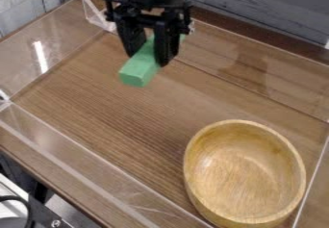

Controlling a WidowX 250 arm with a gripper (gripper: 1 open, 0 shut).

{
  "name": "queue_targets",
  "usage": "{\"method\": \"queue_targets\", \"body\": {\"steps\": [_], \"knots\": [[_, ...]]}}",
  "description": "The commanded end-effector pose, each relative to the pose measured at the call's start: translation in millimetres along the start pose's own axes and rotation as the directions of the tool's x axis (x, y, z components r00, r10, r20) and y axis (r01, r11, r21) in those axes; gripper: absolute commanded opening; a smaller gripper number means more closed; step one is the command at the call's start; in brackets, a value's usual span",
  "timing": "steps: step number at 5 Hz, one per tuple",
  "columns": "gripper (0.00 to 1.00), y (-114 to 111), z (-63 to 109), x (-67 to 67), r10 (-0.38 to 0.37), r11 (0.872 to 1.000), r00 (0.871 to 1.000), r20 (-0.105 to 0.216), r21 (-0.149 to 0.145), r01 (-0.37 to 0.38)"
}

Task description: Remove the green block from inside the brown bowl and put it on the table

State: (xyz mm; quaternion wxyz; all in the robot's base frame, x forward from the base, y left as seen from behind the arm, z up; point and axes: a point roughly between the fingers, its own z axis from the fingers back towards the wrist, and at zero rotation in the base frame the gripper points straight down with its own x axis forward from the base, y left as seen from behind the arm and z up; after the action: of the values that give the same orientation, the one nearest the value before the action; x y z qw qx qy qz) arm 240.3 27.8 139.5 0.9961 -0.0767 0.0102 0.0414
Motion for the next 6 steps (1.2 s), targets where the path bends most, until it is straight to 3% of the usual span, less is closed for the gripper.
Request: {"method": "queue_targets", "body": {"steps": [1, 6], "knots": [[0.0, 4, -1.6, 0.5, -0.017, 1.0, 0.999, 0.038, 0.021, 0.016], [0.0, 17, -42.5, -11.6, -0.044, 0.998, 0.999, 0.03, 0.041, 0.043]]}}
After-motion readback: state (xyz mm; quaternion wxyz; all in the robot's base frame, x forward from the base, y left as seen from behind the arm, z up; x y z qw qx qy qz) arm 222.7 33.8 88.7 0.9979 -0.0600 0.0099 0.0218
